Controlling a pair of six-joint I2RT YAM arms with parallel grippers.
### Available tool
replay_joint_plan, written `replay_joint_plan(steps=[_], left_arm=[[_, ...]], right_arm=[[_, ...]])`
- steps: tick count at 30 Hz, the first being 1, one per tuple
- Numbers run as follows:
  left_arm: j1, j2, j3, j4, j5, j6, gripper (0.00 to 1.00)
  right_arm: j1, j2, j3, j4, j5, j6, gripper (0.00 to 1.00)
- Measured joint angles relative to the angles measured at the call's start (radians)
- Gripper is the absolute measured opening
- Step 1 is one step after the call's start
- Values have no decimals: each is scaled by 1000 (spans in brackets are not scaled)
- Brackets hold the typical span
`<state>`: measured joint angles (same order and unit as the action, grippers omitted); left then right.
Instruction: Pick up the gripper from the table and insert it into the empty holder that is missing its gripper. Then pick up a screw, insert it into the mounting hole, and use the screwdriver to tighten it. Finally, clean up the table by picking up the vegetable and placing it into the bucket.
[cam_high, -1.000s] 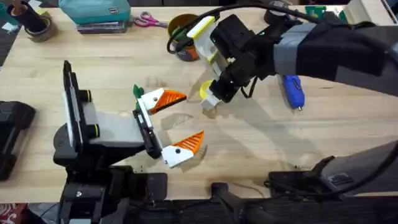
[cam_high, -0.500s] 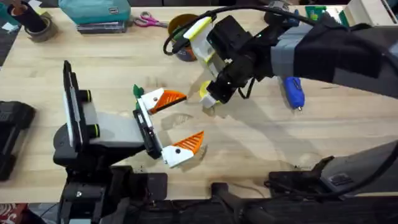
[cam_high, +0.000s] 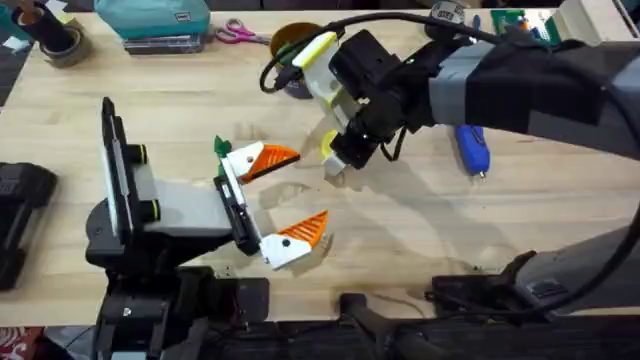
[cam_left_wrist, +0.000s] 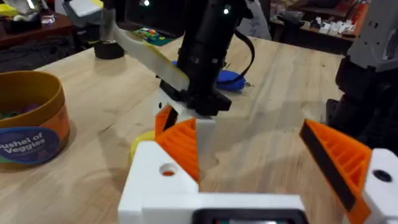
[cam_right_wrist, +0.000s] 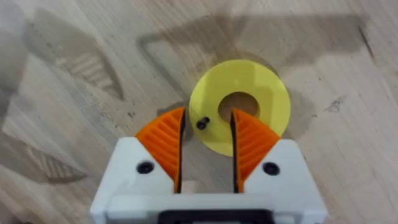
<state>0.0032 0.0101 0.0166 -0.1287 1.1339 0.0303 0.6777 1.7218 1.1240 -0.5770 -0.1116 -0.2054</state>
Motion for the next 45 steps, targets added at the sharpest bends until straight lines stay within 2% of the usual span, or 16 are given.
replay_joint_plan(steps=[4, 8, 19, 30, 45], left_arm=[[0, 0, 0, 0, 0, 0, 985], [0, 0, 0, 0, 0, 0, 985], [0, 0, 0, 0, 0, 0, 985], [0, 0, 0, 0, 0, 0, 985], [0, 0, 0, 0, 0, 0, 985]], right_arm=[[0, 0, 0, 0, 0, 3, 362], [0, 0, 0, 0, 0, 7, 237], [0, 0, 0, 0, 0, 7, 213], [0, 0, 0, -1, 0, 14, 10], [0, 0, 4, -3, 3, 15, 5]])
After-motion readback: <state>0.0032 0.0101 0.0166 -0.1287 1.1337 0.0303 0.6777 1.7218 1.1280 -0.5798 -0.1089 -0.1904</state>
